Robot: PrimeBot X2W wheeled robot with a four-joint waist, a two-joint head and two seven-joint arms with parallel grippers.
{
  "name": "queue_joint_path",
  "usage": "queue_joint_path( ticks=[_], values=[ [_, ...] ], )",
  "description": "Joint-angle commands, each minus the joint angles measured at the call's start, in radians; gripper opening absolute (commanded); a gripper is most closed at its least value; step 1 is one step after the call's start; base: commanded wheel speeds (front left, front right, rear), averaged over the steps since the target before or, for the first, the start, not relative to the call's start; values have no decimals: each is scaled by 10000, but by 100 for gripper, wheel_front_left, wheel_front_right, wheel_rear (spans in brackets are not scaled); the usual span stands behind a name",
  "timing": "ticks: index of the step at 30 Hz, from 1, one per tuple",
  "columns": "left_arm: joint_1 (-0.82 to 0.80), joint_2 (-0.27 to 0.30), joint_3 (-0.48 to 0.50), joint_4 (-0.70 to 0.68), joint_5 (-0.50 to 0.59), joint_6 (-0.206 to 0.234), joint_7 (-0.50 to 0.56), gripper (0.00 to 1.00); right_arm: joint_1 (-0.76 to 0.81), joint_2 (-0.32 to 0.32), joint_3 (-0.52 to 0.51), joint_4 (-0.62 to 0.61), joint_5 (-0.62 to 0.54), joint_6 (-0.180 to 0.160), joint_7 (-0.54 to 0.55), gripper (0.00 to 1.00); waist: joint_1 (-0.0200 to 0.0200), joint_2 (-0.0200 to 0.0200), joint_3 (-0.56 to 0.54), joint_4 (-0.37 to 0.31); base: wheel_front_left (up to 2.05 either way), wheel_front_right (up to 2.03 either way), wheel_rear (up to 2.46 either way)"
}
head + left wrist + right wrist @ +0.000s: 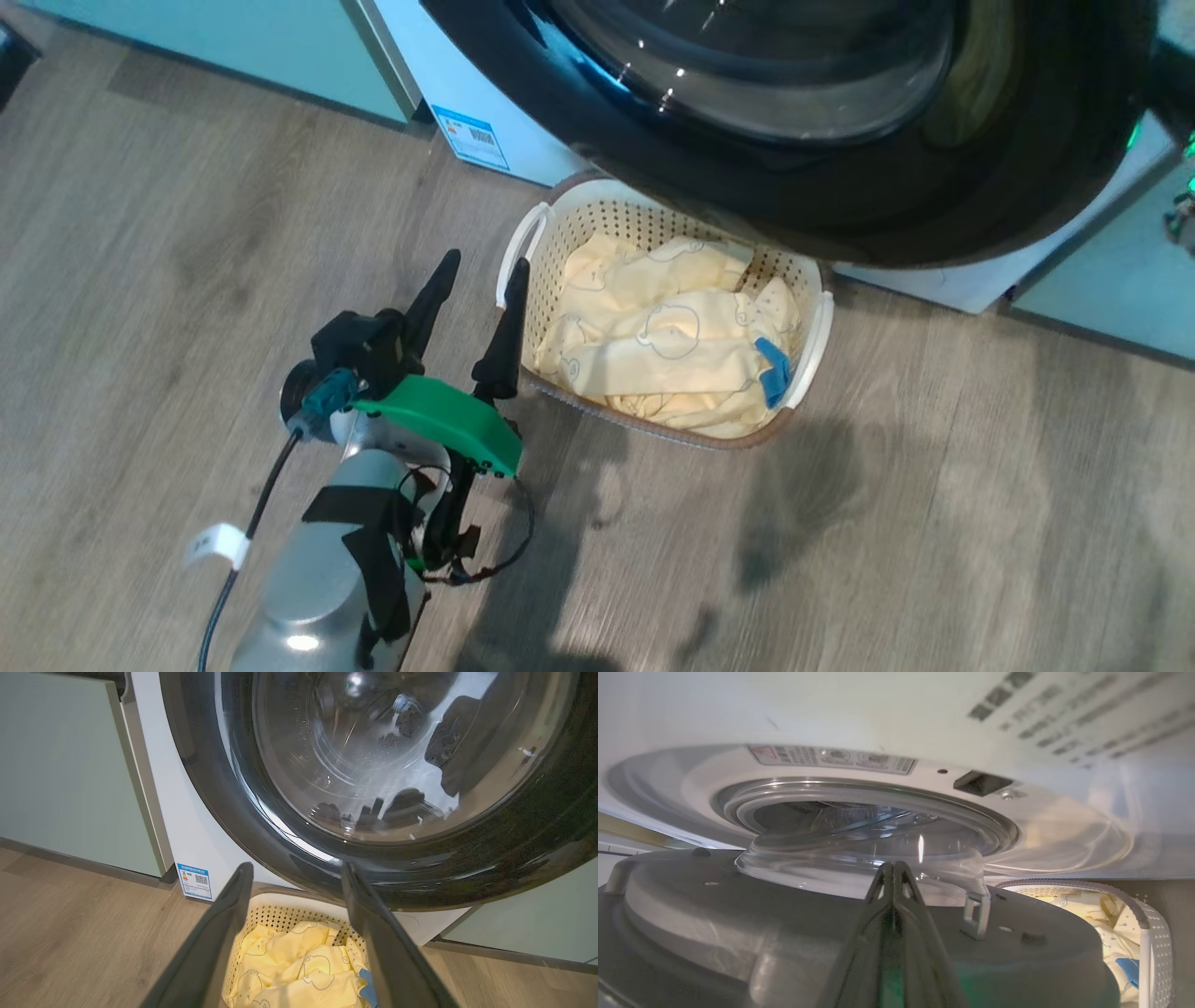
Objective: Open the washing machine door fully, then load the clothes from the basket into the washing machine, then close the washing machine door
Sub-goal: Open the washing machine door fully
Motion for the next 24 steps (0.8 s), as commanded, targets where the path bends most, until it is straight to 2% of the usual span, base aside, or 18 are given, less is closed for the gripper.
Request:
queue_joint_path(
  ticks=[1, 10, 24],
  values=[
    [-133, 200, 327, -254, 2, 37, -92, 100, 108, 135, 127, -398, 33, 46, 126, 0, 0, 0, -106, -20, 0, 0, 0],
    [94, 200, 413, -38, 83, -103, -92, 100, 1053, 308, 404, -856, 257, 46, 716, 0, 0, 0, -829, 24, 0, 0, 0],
    [547, 211, 1286, 336, 979, -677, -92, 100, 2688, 1145, 1113, -1751, 288, 46, 1280, 0, 0, 0, -1967, 13, 0, 0, 0]
  ],
)
